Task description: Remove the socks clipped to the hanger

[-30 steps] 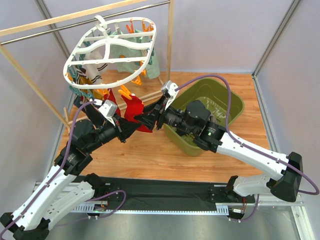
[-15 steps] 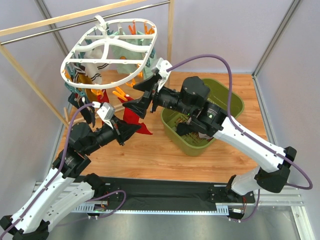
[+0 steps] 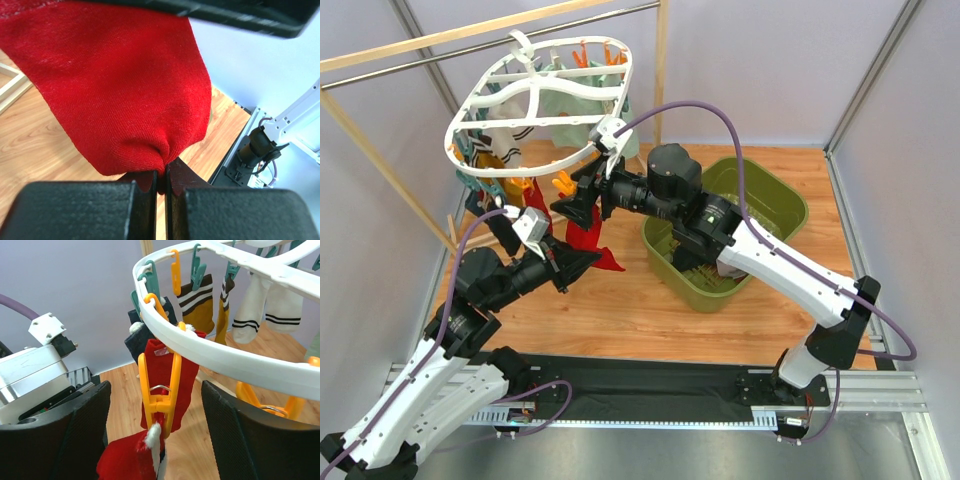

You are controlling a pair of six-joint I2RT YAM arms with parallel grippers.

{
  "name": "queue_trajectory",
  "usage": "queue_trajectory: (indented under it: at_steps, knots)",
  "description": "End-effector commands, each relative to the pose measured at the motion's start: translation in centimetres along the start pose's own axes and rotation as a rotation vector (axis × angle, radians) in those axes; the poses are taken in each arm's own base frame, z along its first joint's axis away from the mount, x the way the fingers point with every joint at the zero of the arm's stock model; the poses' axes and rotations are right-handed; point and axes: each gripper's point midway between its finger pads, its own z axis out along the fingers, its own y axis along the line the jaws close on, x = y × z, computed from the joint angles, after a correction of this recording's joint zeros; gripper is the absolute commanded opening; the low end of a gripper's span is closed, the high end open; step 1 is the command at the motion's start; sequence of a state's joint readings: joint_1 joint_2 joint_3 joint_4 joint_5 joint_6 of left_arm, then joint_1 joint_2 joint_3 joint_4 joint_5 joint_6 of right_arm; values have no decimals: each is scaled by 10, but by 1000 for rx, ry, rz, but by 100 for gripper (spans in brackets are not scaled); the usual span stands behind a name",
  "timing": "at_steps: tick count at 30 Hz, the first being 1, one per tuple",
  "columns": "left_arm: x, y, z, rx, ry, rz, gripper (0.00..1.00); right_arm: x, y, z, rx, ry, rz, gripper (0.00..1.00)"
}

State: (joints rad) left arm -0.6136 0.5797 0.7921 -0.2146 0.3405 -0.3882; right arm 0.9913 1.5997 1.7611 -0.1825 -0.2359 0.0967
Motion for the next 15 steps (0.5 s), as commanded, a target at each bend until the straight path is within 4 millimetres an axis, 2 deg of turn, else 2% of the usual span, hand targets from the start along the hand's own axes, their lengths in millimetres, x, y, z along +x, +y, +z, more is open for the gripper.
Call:
queue_trajectory:
  at_steps: [1, 5, 8, 13, 15]
  knots:
    - [-9, -6, 0, 31, -38, 11, 0, -28, -1, 2, 9, -79, -3, 73]
    - [-9, -6, 0, 32, -36, 11, 0, -35, -2, 3, 13, -117, 17, 66]
    - [-8, -6, 1, 33, -35, 10, 0, -40, -3, 1, 27, -156, 36, 56]
    - [-6, -5, 1, 31, -29, 8, 0, -46, 2, -4, 10, -206, 73, 49]
    - [-7, -5, 1, 33, -33, 10, 0, -48, 1, -4, 11, -220, 83, 38]
